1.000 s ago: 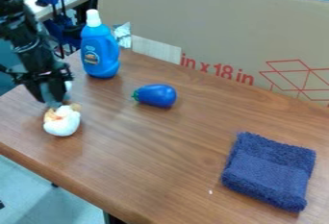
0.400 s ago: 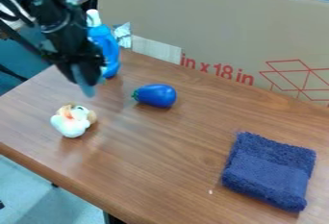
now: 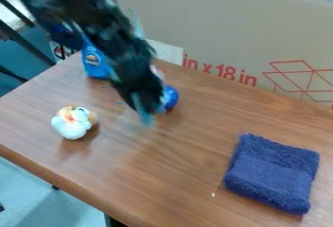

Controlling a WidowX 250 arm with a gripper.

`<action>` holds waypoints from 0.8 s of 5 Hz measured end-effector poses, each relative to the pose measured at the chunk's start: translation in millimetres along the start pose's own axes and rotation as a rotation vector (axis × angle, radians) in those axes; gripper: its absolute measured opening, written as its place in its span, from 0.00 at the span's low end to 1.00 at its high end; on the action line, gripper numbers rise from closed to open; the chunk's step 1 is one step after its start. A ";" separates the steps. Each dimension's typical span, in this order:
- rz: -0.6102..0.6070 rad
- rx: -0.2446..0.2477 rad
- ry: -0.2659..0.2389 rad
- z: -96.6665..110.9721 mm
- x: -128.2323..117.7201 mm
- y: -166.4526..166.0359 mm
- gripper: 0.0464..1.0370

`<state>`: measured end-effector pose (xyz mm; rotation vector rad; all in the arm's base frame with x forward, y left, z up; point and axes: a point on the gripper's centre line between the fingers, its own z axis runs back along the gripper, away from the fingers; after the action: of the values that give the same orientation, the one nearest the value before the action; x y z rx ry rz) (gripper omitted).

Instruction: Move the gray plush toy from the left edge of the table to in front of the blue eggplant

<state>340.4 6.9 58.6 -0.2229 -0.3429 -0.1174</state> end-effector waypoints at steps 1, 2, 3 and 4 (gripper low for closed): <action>-0.087 -0.086 0.049 -32.4 6.0 -31.6 0.44; -0.082 -0.091 0.055 -38.2 6.4 -35.6 0.44; -0.057 -0.086 0.059 -40.4 3.9 -35.2 0.45; -0.022 -0.089 0.061 -37.8 -0.8 -33.5 0.51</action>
<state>346.6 -34.4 30.2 -0.3030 -0.2801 -0.1613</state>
